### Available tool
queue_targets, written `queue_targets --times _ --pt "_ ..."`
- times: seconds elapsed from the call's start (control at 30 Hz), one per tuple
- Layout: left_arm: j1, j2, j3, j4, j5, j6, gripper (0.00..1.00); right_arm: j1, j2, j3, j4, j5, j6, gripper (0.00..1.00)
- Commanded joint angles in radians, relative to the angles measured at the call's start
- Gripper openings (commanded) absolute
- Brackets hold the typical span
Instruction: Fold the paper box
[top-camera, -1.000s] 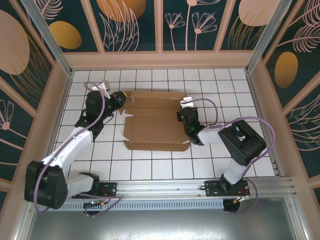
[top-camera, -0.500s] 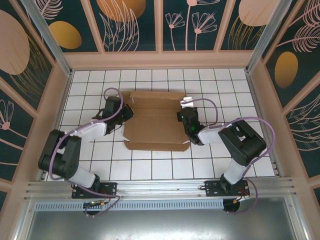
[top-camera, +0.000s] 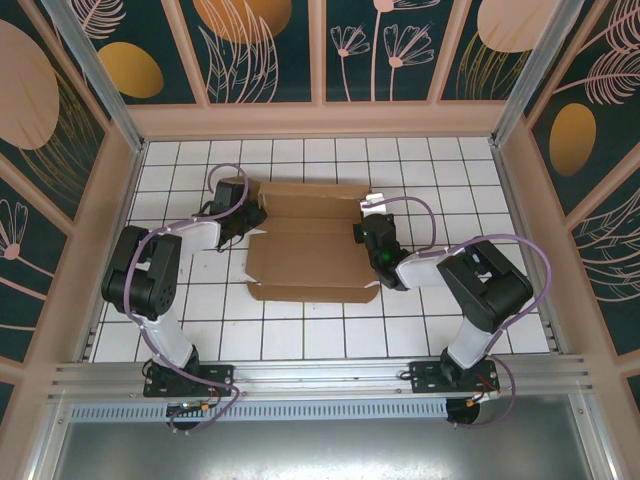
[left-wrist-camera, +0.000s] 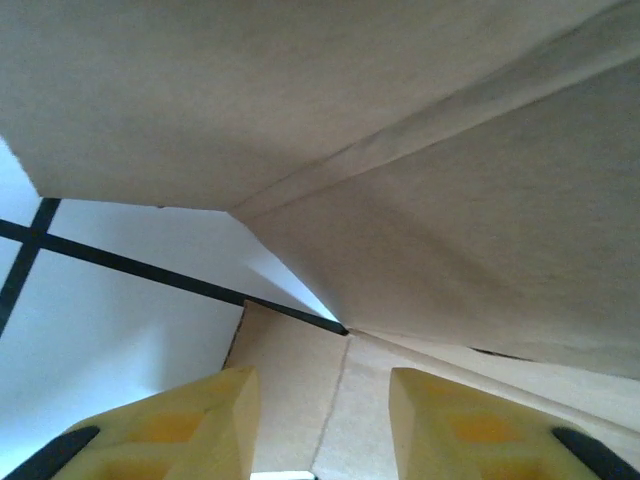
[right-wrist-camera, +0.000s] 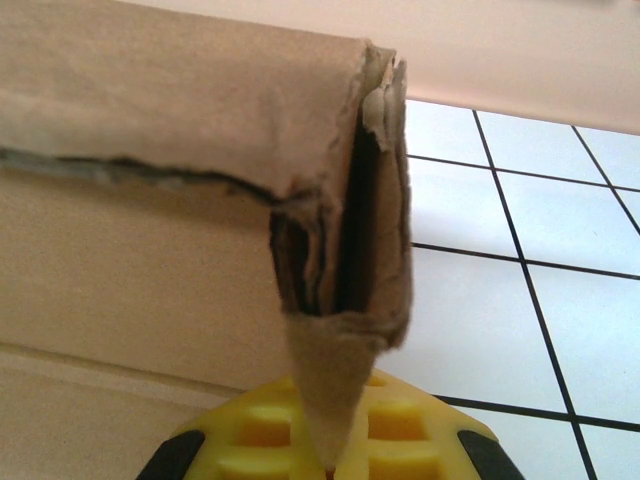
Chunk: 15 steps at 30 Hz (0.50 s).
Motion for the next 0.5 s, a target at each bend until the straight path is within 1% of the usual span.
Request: queue_targets --times 0.0,0.13,0.37,0.47 --pt "0.009 0.032 0.048 -0.061 -0.045 0.036 0.41 0.003 -0.012 0.011 -0.061 -0.040 0.017 0.00" --pt "0.009 0.052 0.070 -0.094 -0.071 0.068 0.42 0.002 -0.009 0.016 -0.065 -0.047 0.016 0.00" --pt "0.011 0.053 0.112 -0.170 -0.183 0.126 0.44 0.003 -0.005 0.020 -0.069 -0.055 0.018 0.00" --pt "0.013 0.071 0.123 -0.184 -0.177 0.134 0.45 0.003 -0.005 0.021 -0.069 -0.058 0.017 0.00"
